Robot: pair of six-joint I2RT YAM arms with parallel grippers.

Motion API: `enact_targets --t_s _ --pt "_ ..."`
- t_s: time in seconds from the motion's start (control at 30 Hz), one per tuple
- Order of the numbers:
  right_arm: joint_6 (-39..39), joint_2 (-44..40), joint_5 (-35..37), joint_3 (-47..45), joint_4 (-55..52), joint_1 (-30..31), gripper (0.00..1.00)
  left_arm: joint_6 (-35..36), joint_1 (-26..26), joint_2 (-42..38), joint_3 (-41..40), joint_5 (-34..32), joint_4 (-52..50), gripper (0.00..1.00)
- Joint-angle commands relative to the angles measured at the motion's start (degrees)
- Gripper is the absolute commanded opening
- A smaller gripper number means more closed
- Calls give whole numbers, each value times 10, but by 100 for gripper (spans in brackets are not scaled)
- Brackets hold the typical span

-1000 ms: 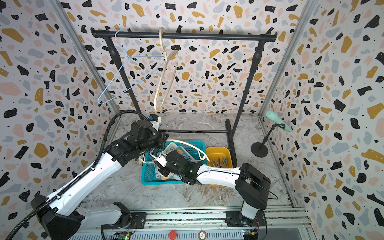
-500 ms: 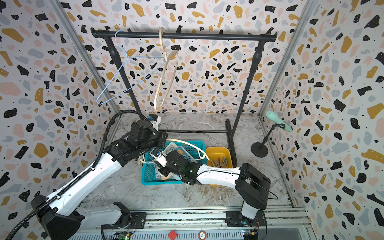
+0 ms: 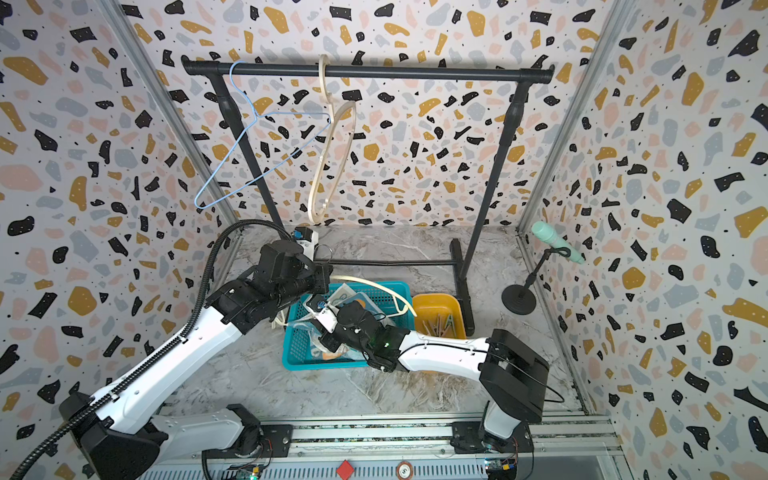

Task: Remove the clothespins securing towels to the hanger
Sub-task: Remove the clothespin from the hanger.

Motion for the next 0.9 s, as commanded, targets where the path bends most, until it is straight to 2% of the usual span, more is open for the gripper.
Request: enact_targets --t_s 0.0,0.87 --pt "9 -33 15 -8 32 -1 0 6 2 -14 -1 -2 27 0" --pt "22 -88 22 -41 46 -1 0 2 4 -31 -10 -28 45 0"
